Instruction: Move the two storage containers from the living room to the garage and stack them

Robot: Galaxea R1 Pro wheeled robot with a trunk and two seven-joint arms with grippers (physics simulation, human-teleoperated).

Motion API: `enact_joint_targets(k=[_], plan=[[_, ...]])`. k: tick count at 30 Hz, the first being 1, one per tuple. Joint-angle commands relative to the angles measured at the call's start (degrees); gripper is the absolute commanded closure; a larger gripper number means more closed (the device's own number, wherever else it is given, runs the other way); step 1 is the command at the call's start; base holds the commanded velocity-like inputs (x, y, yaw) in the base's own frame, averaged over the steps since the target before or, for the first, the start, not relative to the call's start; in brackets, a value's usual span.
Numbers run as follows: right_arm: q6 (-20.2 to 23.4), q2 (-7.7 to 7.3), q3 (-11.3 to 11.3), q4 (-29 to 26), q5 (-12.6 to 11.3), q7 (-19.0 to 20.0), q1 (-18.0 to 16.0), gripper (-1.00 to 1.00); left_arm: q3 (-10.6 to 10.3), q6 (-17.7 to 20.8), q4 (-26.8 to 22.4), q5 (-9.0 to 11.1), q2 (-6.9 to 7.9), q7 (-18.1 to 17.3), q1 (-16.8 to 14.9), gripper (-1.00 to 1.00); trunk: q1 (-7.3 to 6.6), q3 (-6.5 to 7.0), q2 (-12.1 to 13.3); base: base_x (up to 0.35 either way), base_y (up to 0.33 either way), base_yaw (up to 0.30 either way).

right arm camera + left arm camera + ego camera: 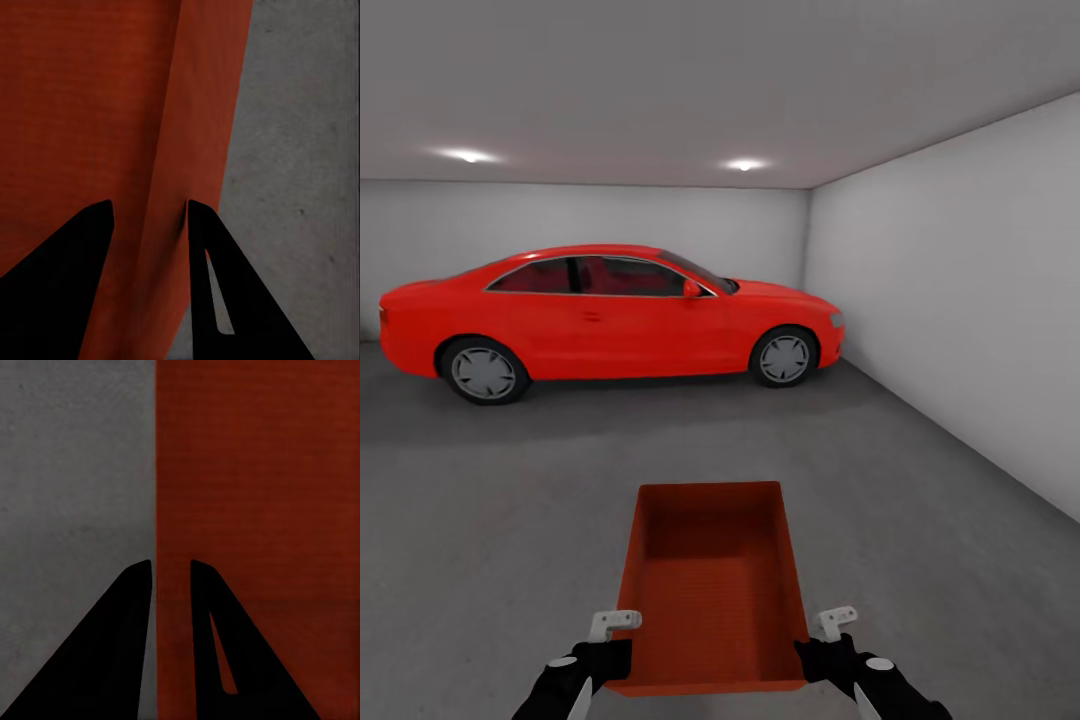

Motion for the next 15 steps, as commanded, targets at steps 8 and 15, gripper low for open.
enact_joint_targets(k=[8, 15], plan=[[-0.33, -0.03, 1.19, -0.23, -0.56, 5.78, -0.03, 1.0, 0.54, 0.35, -0.04, -1.43, 0.99, 1.36, -0.02, 1.0, 0.05, -0.1, -0.08, 0.324, 0.0, -0.296], [-0.33, -0.03, 1.22, -0.23, -0.56, 5.78, -0.03, 1.0, 0.54, 0.35, -0.04, -1.43, 1.01, 1.36, -0.02, 1.0, 0.05, -0.1, -0.08, 0.324, 0.0, -0.299]])
